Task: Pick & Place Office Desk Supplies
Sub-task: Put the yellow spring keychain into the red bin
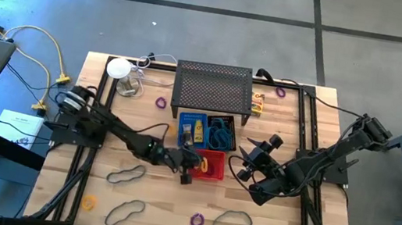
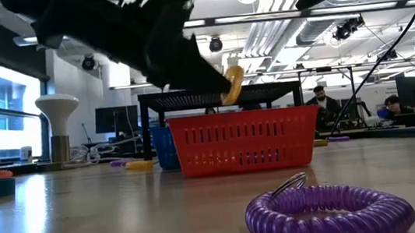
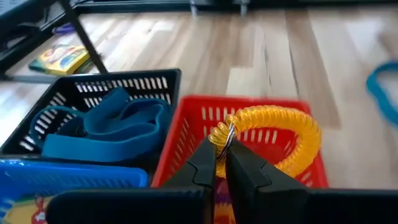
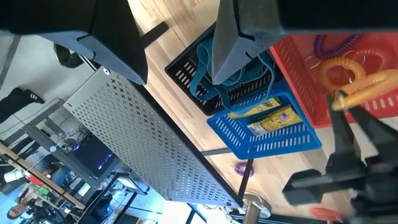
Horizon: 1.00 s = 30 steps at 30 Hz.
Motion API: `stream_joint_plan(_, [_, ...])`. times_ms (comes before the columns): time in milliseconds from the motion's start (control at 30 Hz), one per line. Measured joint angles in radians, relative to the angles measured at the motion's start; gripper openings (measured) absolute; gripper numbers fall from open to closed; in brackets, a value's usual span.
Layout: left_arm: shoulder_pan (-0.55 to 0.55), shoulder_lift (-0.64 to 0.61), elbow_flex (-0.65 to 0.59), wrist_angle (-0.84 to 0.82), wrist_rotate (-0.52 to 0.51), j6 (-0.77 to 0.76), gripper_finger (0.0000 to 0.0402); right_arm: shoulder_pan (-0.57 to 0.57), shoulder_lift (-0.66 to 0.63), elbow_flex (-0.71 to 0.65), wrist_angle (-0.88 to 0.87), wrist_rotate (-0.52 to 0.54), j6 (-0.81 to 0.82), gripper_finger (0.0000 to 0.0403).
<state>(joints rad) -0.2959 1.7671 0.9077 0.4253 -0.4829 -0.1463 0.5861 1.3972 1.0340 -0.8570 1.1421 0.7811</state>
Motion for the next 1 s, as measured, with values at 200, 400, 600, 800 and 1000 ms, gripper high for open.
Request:
stream_joint_plan(200, [-0.008,0.039,-0.001,0.002,-0.006,0.079,0.0052,0.000,0.000,0.000,0.002,-0.001,0.000,0.0168])
stream_joint_plan(400, [-0.008,0.043,0.000,0.006,-0.016,0.079,0.0106,0.000,0.000,0.000,0.004,-0.001,0.000,0.0168])
stream_joint_plan(600, [-0.013,0.043,0.000,0.008,-0.017,0.098,0.0145,0.000,0.000,0.000,0.003,-0.001,0.000,0.0168])
stream_joint_plan(800, [-0.037,0.015,0.000,0.000,-0.017,0.002,0.0152,0.000,0.000,0.000,0.002,-0.002,0.000,0.0168])
stream_joint_plan(1000, [-0.097,-0.159,0.000,-0.143,-0.001,-0.069,0.0152,0.000,0.000,0.000,0.002,-0.024,-0.019,0.0168])
